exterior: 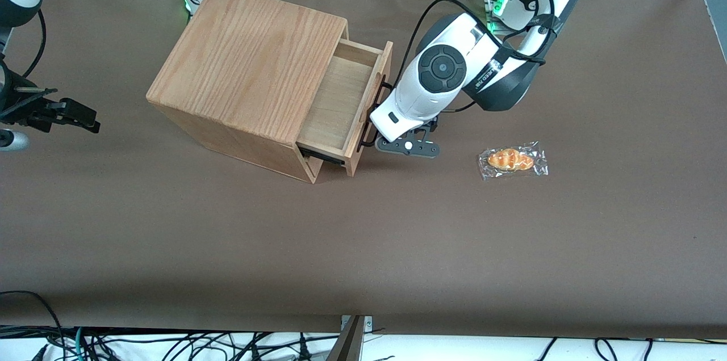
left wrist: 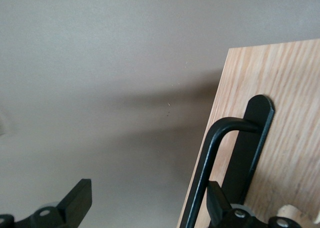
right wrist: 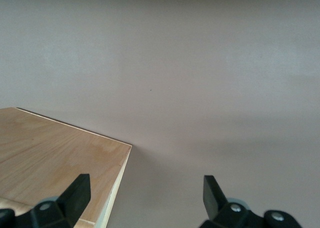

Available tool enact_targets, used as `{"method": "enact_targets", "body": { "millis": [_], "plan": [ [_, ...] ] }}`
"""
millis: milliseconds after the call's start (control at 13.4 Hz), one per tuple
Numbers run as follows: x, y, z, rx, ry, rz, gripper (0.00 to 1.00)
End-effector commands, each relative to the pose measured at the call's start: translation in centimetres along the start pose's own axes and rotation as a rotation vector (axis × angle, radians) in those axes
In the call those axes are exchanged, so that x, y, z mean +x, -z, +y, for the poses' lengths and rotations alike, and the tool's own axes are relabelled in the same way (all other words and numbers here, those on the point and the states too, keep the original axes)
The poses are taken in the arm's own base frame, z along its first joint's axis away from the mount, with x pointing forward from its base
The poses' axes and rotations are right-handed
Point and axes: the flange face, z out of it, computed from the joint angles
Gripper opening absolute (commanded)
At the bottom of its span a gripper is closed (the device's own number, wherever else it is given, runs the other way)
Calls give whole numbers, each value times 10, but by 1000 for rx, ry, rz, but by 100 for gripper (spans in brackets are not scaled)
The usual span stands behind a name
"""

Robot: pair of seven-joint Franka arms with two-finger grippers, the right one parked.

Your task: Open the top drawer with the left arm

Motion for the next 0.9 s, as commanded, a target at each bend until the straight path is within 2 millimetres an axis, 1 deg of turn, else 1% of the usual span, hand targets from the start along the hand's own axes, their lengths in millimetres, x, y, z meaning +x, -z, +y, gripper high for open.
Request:
{"method": "enact_targets", "body": {
  "millis": [0, 299, 449, 598, 673, 823],
  "plan": [
    [5, 16, -22, 32, 3, 12, 100],
    [3, 25, -20, 23, 8, 23, 100],
    [-1, 36, -19, 13, 10, 30, 100],
    [-3, 42, -20, 18, 9, 31, 100],
    [-3, 43, -23, 21, 13, 32, 100],
    [6, 53, -43, 14, 43, 35, 100]
  ]
}}
